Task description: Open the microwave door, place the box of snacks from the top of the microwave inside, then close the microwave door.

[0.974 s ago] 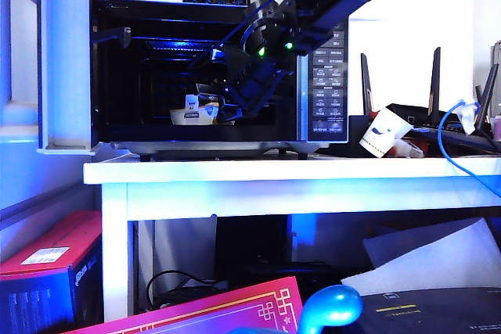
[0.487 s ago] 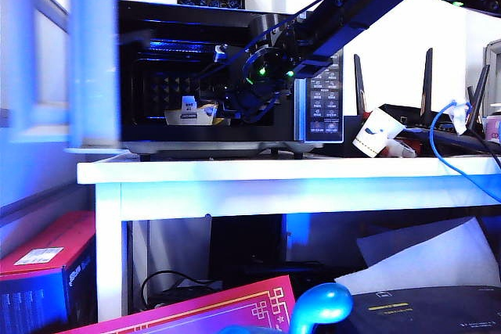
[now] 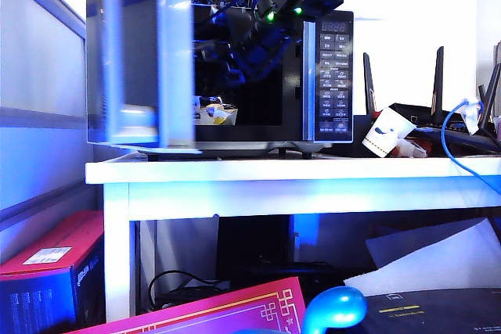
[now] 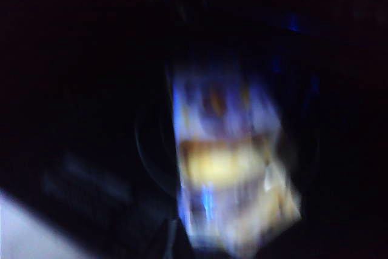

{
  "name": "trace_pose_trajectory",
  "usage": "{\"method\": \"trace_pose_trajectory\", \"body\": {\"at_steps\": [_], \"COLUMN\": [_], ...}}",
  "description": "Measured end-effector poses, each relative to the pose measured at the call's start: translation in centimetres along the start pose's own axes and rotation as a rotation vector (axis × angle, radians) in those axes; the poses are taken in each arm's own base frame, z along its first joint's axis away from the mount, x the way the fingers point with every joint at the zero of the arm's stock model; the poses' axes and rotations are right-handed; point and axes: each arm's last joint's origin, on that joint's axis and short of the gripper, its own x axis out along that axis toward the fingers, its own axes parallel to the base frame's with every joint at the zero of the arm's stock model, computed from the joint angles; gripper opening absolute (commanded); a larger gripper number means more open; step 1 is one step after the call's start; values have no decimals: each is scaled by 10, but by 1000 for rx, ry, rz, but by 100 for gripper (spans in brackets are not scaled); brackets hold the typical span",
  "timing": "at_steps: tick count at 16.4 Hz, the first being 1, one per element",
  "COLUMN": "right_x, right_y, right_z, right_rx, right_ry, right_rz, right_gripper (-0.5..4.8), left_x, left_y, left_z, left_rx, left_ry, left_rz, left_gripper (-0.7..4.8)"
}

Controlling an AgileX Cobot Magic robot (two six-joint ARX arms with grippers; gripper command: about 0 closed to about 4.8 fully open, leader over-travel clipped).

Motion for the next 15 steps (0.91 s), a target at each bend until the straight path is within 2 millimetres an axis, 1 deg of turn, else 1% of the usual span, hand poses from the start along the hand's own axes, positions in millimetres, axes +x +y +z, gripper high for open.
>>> {"method": "trace_pose_trajectory", "body": {"at_steps": [2,3,8,10,11,12,13,15], "right_x": [-3,-10,-77,-129,-155,-182,-203,-242], "right_y": [0,0,6,11,13,14,15,20], "right_z": [-10,-8,42,85,105,126,143,167], "right_rx": [-2,-13,-19,-36,-47,-57,-62,-73], "right_ry": [122,172,229,134,62,-34,-123,-259], "right_rz": [2,-9,-51,-71,-106,-156,-191,-219], "right_gripper": [-6,-6,-5,-5,-6,-6,-5,-6], "left_x": [0,0,-1,3,5,9,16,33], "left_y": [0,0,1,3,4,0,-3,0], "left_z": [0,0,-17,-20,-21,-23,-27,-36], "left_rx": [1,-1,-20,-31,-35,-32,-30,-48], "left_ry": [0,4,170,202,211,226,253,322], "left_rz": [-1,0,14,15,16,3,-22,-59], "left_gripper": [-5,-5,-5,-4,-5,-5,-5,-4]}}
